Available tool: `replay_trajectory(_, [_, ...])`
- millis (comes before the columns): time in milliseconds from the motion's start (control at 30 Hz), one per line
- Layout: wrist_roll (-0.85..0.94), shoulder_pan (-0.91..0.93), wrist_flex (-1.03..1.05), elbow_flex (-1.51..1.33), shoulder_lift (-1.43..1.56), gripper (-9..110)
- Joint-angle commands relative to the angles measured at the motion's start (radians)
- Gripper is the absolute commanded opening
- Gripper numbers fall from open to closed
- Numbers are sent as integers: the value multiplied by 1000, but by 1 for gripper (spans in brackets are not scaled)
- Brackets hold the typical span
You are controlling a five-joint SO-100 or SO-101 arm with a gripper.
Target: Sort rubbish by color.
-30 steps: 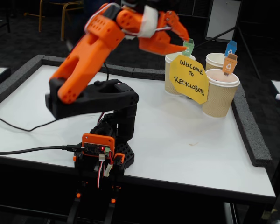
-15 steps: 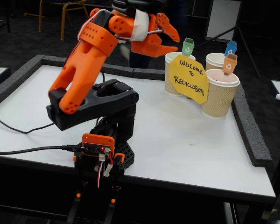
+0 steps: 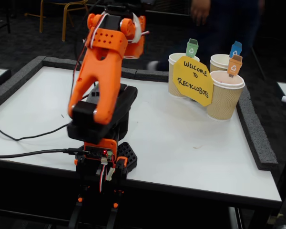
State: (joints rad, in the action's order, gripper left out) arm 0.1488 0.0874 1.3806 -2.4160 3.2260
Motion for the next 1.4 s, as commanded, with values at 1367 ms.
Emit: replay_trajectory(1367, [20, -655, 44, -2, -2, 0])
